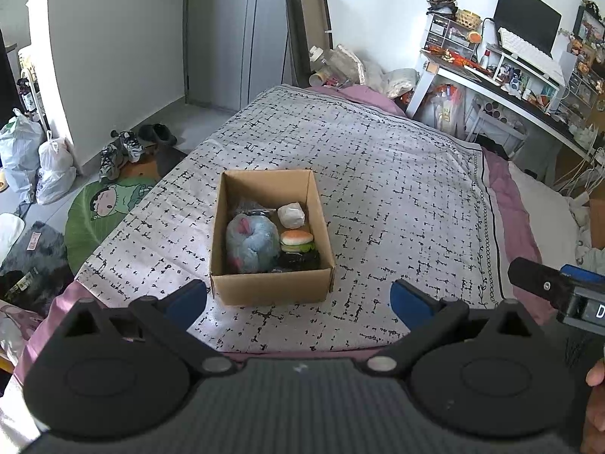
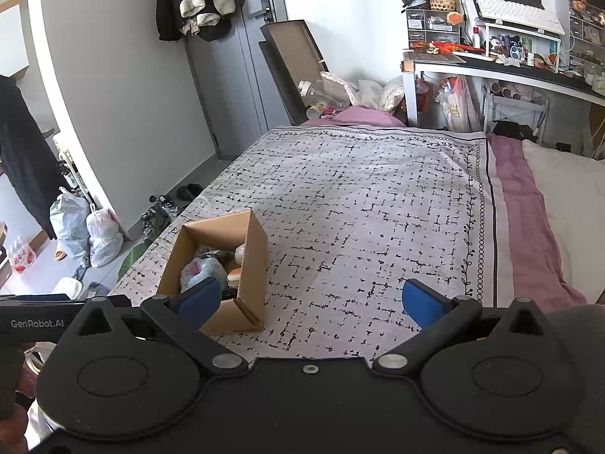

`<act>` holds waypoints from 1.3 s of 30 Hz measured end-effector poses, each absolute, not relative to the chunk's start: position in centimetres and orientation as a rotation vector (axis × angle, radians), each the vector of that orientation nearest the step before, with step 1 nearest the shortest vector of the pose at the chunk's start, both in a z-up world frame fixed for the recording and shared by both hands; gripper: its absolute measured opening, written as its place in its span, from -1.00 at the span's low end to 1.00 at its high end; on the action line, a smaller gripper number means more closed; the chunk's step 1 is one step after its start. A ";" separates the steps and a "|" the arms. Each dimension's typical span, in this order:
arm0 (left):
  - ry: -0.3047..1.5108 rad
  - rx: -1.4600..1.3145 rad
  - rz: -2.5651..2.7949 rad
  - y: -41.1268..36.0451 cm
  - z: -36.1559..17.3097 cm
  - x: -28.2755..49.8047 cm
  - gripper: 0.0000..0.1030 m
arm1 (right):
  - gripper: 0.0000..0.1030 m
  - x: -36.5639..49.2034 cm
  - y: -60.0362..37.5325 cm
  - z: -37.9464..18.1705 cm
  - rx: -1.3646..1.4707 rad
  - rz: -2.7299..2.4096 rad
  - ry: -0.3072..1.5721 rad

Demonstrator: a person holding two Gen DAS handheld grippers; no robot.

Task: Organize soft objects

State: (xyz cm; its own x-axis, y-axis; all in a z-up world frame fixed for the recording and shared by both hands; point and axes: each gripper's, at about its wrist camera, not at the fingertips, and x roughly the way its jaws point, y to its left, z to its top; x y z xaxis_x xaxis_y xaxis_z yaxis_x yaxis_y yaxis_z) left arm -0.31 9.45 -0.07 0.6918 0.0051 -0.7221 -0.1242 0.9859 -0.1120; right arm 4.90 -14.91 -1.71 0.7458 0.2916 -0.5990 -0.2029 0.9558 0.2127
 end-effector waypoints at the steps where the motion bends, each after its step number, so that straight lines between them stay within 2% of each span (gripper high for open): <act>1: 0.804 -0.157 0.073 9.4 -0.1 -0.3 0.99 | 1.00 4.9 -14.9 -1.7 0.137 0.272 0.676; 39: 0.788 -0.128 0.071 9.1 0.4 -0.6 0.99 | 1.00 4.4 -14.4 -1.9 0.039 0.266 0.692</act>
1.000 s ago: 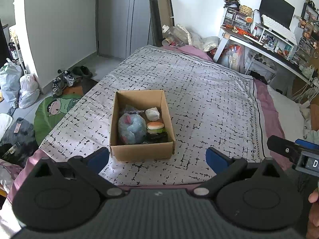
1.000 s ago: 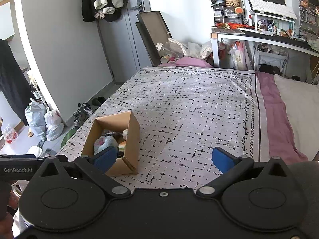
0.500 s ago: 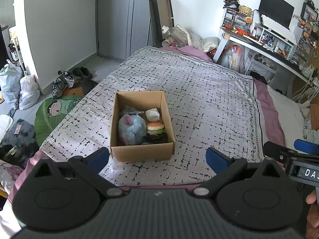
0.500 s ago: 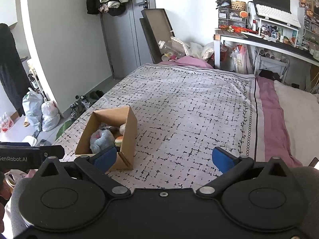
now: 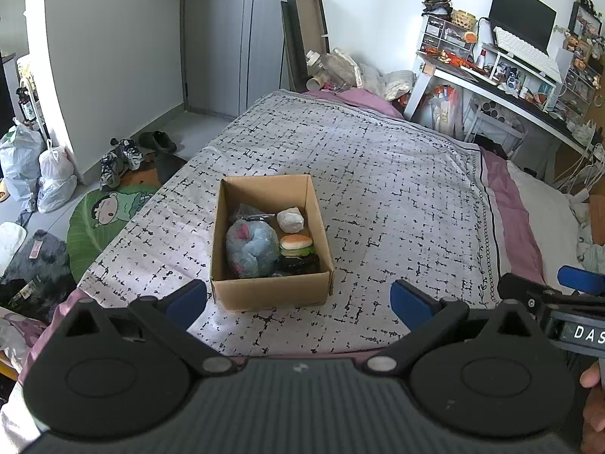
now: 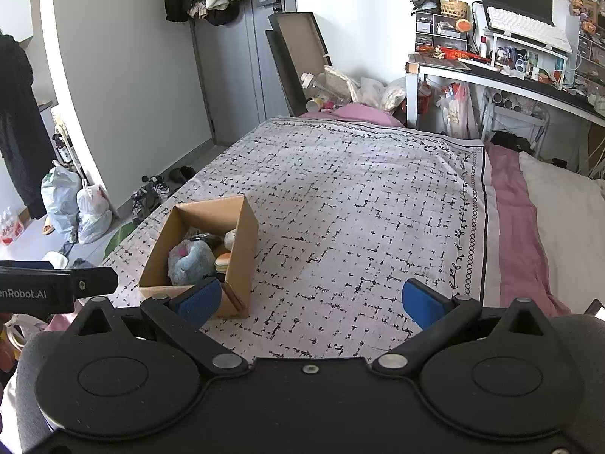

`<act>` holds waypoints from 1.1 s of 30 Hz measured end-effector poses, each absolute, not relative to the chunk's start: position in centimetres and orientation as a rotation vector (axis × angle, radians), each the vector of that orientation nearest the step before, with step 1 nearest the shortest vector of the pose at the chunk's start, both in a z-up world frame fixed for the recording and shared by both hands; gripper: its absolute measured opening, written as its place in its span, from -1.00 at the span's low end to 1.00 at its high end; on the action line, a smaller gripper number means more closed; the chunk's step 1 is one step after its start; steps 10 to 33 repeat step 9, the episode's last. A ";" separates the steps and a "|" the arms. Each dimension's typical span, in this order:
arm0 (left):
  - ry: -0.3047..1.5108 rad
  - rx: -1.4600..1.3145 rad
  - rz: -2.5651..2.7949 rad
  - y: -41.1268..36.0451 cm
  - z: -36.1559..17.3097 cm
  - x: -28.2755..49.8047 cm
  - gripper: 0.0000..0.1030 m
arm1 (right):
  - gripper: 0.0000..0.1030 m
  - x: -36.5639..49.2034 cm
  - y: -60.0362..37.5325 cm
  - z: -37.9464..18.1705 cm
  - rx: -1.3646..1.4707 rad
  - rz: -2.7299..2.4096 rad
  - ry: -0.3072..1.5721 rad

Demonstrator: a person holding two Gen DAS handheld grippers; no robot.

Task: Organize soft objects

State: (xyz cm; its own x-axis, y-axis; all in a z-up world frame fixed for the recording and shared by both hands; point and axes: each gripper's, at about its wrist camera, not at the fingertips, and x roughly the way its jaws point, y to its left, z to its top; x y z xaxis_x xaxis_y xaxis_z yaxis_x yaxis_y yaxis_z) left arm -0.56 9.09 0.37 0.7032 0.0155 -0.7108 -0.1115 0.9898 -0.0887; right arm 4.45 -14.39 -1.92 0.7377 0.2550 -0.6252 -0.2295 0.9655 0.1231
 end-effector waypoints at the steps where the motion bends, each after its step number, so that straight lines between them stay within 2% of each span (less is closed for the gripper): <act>1: 0.786 -0.126 0.071 9.1 0.4 -0.6 0.99 | 1.00 4.5 -14.3 -2.0 0.037 0.266 0.693; 33: 0.788 -0.123 0.063 8.9 0.1 -0.3 0.99 | 1.00 4.8 -14.4 -2.3 0.037 0.264 0.704</act>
